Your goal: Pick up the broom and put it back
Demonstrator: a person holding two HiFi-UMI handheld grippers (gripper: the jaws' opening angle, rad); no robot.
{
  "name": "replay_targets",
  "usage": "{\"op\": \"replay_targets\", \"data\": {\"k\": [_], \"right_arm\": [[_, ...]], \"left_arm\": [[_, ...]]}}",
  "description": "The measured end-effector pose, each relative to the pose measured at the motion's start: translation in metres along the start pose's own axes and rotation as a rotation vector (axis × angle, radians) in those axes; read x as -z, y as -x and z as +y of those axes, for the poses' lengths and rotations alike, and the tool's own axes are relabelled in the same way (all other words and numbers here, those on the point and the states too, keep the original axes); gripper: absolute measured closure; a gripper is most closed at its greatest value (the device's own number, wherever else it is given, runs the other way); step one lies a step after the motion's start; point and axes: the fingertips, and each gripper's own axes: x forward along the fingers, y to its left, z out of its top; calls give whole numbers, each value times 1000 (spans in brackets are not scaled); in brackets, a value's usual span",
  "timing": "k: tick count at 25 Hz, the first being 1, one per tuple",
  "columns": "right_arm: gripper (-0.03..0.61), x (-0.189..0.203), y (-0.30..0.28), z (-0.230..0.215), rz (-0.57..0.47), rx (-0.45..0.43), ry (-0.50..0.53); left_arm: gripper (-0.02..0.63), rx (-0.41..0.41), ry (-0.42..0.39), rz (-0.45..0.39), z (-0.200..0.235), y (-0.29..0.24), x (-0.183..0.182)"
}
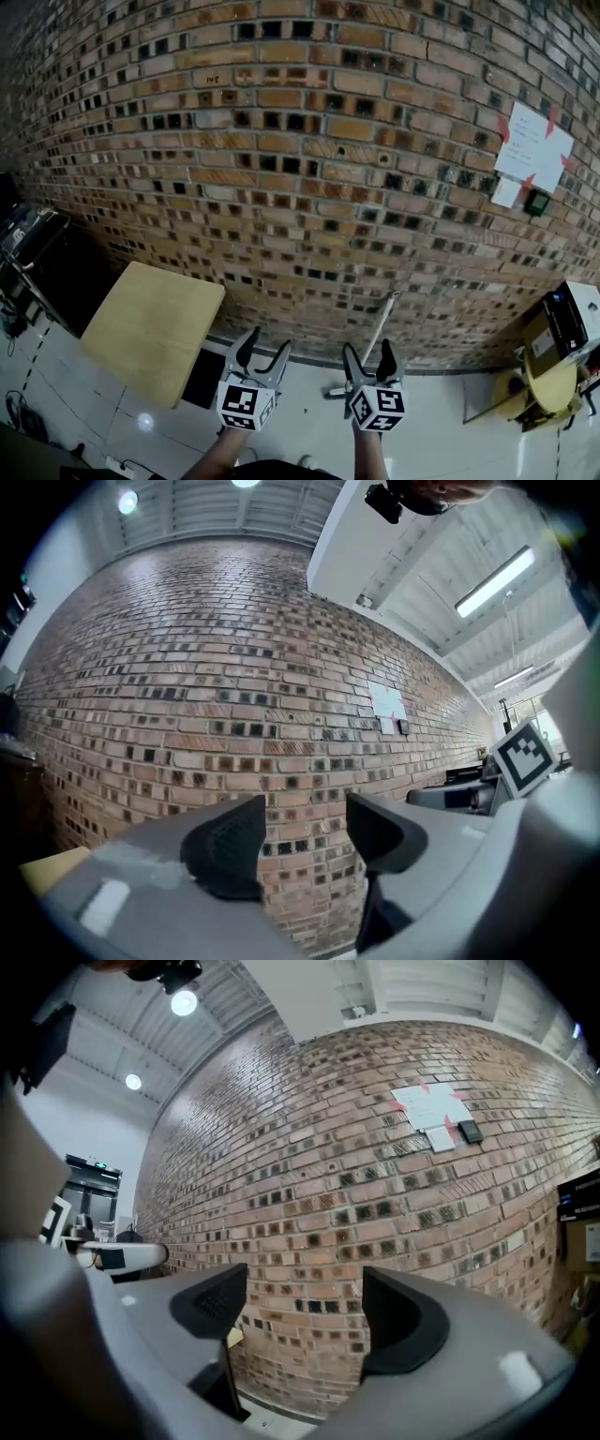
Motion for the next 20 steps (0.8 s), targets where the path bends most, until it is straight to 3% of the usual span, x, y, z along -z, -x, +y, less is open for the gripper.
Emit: {"op": "replay_targets", "data": {"k": [9,20], "right_arm": [[198,0,-11,51,21,-2,84],[201,8,-11,66,50,36,113]], "left_arm": [[344,-19,13,-16,41,27,-6],[360,-29,45,-21,67,28,4]]}}
